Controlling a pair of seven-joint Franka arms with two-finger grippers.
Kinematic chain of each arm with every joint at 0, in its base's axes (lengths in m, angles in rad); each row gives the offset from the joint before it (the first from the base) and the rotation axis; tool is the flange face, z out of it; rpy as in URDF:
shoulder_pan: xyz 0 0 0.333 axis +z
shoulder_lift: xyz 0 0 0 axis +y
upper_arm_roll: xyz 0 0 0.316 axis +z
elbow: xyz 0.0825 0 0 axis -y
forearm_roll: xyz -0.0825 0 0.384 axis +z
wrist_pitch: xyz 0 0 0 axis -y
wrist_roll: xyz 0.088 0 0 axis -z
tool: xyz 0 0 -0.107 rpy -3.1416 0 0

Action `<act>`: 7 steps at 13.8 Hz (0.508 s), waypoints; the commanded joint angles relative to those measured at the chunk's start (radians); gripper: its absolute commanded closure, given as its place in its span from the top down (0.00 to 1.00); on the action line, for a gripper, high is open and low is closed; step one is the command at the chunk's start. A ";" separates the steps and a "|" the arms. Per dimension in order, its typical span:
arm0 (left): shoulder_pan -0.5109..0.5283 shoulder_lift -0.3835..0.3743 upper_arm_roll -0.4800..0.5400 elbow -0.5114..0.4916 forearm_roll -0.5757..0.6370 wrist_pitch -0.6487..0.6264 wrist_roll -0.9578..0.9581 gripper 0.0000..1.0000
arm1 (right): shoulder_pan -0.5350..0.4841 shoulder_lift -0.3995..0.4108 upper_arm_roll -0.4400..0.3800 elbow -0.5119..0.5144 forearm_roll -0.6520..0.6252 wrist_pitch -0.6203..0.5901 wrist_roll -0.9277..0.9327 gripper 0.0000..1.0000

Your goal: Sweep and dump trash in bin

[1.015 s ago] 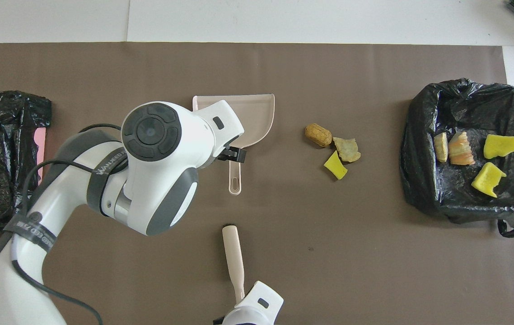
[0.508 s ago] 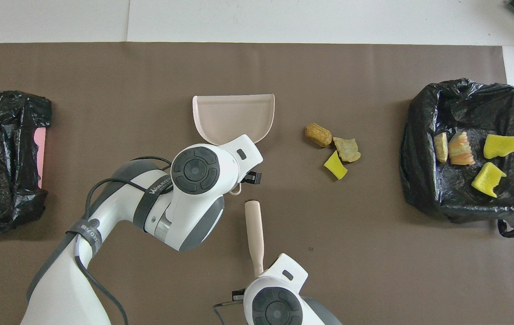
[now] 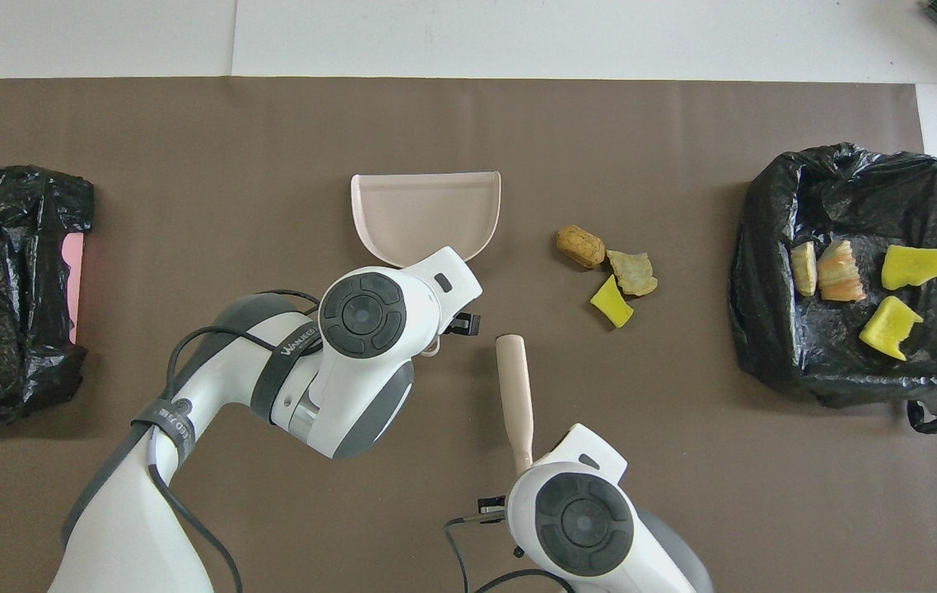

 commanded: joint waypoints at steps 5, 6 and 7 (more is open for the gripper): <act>-0.011 -0.006 0.015 0.012 -0.005 0.017 0.006 0.04 | -0.232 -0.001 0.009 0.057 -0.083 -0.036 -0.169 0.00; -0.005 -0.006 0.015 0.026 -0.004 0.013 0.007 0.00 | -0.271 0.028 0.009 0.092 -0.124 -0.036 -0.221 0.00; -0.002 -0.007 0.017 0.031 -0.002 0.011 0.007 0.00 | -0.307 0.074 0.009 0.153 -0.149 -0.058 -0.261 0.00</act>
